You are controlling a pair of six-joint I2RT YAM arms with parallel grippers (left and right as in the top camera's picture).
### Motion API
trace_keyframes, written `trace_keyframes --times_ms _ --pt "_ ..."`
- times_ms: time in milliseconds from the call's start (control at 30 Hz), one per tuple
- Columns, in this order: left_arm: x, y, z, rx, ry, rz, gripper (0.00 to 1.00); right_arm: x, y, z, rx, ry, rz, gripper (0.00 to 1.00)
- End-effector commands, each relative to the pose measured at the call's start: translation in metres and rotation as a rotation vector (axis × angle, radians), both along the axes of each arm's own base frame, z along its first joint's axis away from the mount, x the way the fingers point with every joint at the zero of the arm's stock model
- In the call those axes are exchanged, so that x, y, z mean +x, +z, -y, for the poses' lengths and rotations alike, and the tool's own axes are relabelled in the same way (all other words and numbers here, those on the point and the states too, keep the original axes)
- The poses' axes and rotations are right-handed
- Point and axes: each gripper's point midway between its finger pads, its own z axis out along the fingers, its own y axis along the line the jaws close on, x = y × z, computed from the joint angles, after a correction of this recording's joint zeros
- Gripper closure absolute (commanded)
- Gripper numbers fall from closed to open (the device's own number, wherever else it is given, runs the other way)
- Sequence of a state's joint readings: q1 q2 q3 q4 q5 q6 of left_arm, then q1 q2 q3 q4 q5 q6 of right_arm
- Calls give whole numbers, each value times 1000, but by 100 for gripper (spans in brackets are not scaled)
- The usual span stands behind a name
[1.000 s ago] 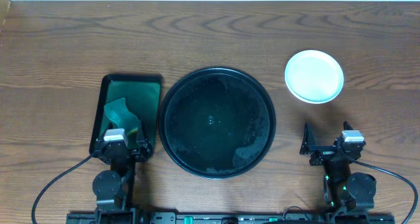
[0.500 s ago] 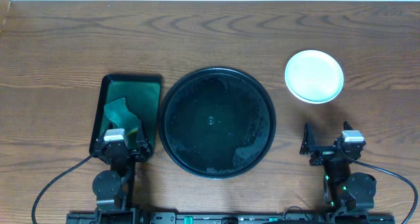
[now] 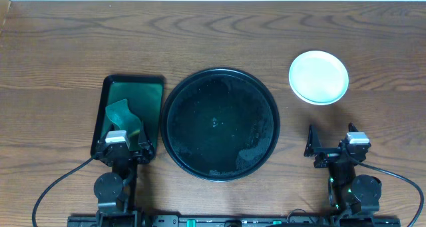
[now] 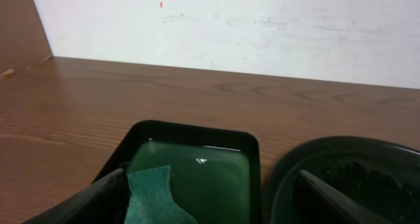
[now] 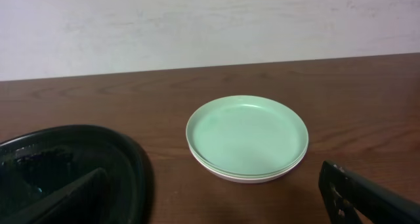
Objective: Clean dirty plates on tray and stack at the side
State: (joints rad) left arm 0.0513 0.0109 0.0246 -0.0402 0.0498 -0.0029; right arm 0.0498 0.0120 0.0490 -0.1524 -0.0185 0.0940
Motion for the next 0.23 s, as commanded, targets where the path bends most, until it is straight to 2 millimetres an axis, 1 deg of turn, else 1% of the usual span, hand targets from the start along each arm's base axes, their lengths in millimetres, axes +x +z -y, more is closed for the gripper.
trace_keyframes --times_ms 0,200 --pt "-1 -16 -1 5 3 -43 20 0 -2 -2 -13 11 2 1" --pt "-1 -16 -1 5 3 -43 20 0 -2 -2 -13 11 2 1"
